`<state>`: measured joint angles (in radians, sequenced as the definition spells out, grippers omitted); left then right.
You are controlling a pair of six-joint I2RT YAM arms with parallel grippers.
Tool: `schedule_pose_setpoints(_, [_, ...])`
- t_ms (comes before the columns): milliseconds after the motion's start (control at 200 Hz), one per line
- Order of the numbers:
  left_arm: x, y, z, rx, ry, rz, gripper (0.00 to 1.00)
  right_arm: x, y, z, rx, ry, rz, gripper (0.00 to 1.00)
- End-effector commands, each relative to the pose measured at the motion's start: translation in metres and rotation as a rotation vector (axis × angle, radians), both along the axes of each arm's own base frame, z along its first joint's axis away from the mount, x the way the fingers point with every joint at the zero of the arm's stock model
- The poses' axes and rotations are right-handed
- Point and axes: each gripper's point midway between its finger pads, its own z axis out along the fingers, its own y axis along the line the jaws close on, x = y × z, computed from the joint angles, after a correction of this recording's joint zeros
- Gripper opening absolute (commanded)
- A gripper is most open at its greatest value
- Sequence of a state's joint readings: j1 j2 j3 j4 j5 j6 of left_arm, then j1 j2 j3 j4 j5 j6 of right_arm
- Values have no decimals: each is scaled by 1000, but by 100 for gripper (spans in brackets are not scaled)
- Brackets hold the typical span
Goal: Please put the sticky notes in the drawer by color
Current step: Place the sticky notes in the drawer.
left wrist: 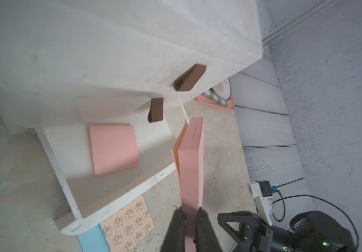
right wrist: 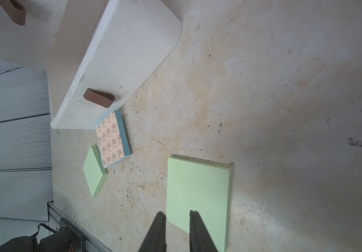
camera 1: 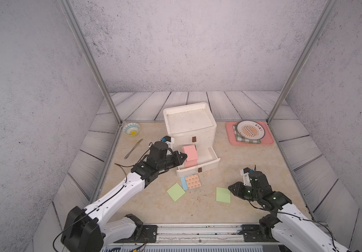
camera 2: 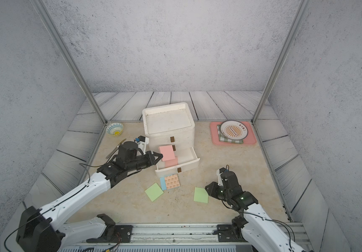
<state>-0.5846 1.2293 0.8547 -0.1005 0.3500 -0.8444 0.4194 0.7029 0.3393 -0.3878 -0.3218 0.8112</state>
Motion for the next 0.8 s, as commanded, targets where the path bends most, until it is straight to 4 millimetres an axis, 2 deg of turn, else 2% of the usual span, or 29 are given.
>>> schedule_pose_setpoints(0, [4,-17,-19,-21,45,-71,2,2,2,5,12,-21,10,24])
schedule_pose_setpoints(130, [8,-22,-48,-22,98,-68,2,0,1,-2,14,-15,4,24])
schedule_pose_setpoints(265, [12,-20,-63,10,105,-50,2,0,2,-5,19,-9,11,24])
schedule_pose_setpoints(390, [16,-23,-67,17,113,-57,2,1,5,-4,17,-5,25,24])
schedule_pose_setpoints(500, [21,-25,-62,14,100,-55,2,2,5,-3,14,-6,34,24])
schedule_pose_setpoints(796, [31,-19,-66,24,88,-13,3,2,7,-2,13,-3,43,24])
